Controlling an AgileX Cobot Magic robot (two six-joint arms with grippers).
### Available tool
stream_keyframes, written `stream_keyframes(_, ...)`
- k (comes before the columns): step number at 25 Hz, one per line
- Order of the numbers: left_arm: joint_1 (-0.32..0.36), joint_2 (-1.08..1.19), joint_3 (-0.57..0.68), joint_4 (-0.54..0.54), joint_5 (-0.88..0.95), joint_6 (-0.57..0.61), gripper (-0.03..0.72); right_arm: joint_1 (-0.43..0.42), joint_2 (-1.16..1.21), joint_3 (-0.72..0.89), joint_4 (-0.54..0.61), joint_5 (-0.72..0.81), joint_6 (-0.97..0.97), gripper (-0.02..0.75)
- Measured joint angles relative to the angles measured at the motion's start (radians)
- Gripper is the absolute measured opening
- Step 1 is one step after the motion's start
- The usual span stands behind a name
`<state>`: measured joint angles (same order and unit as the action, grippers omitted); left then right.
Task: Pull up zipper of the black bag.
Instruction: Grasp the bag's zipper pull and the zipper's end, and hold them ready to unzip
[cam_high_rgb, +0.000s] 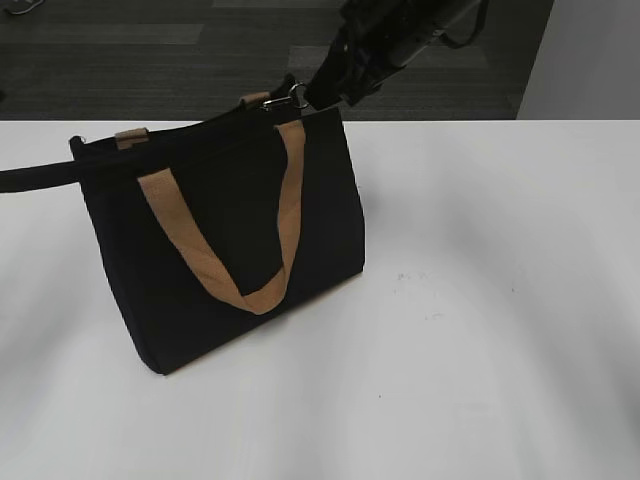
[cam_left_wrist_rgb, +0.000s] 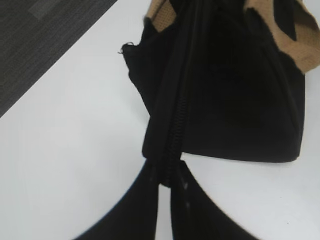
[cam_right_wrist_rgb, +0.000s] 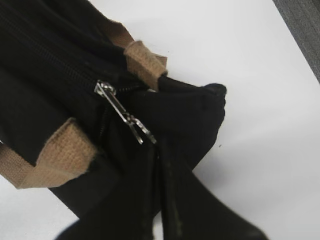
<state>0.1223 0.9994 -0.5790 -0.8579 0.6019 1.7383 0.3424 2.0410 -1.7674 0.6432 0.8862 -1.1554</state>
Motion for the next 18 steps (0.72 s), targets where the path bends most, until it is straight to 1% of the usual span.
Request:
stream_keyframes(9,0.000,0.000,0.000,-0.013,-0.044,-0.014,0.031,-0.001,0.000,0.000,0.001,0.003,0.006,-0.001)
stream_keyframes(11,0.000,0.000,0.000,-0.039,-0.041,-0.014,0.032,-0.001,0.000,0.000,0.003,0.003,0.007,0.025)
stream_keyframes(13,0.001,0.000,0.000,-0.061,-0.030,-0.015,0.046,-0.006,0.000,0.000,0.015,-0.001,0.007,0.120)
stream_keyframes(15,0.002,0.000,0.000,-0.066,-0.014,-0.015,0.092,-0.014,0.000,0.000,0.036,-0.016,0.009,0.235)
stream_keyframes(17,0.003,0.000,0.000,-0.078,-0.009,-0.015,0.196,-0.018,0.000,0.000,0.061,-0.024,0.010,0.328)
stream_keyframes(18,0.003,0.000,0.000,-0.093,-0.010,-0.015,0.265,-0.020,0.000,0.000,0.073,-0.024,0.010,0.349)
